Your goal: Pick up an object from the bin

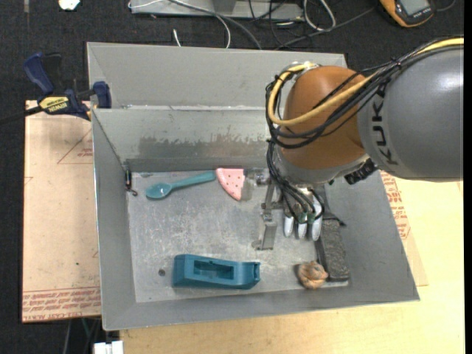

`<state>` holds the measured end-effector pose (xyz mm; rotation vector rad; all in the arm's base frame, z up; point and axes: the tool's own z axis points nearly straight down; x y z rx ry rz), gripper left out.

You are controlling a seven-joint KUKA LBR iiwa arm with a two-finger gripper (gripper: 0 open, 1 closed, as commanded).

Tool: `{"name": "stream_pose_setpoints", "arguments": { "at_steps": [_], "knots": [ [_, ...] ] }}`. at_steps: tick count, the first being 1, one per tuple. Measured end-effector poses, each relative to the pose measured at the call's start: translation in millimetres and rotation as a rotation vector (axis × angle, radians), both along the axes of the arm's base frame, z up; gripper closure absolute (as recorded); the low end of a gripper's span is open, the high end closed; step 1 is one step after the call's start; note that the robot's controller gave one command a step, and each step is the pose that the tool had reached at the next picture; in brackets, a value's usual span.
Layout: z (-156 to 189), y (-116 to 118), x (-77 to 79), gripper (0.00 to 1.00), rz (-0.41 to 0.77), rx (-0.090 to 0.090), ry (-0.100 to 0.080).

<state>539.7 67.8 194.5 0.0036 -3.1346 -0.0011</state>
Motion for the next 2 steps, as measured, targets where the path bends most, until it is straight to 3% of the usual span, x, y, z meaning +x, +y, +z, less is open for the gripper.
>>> {"name": "stream_pose_setpoints", "arguments": {
  "at_steps": [1,2],
  "knots": [
    [4.3,-0.3,1.3,0.00,-0.002,0.000,-0.008],
    [-86.8,49.8,-40.4,0.00,0.072,0.002,-0.010]
  ]
}}
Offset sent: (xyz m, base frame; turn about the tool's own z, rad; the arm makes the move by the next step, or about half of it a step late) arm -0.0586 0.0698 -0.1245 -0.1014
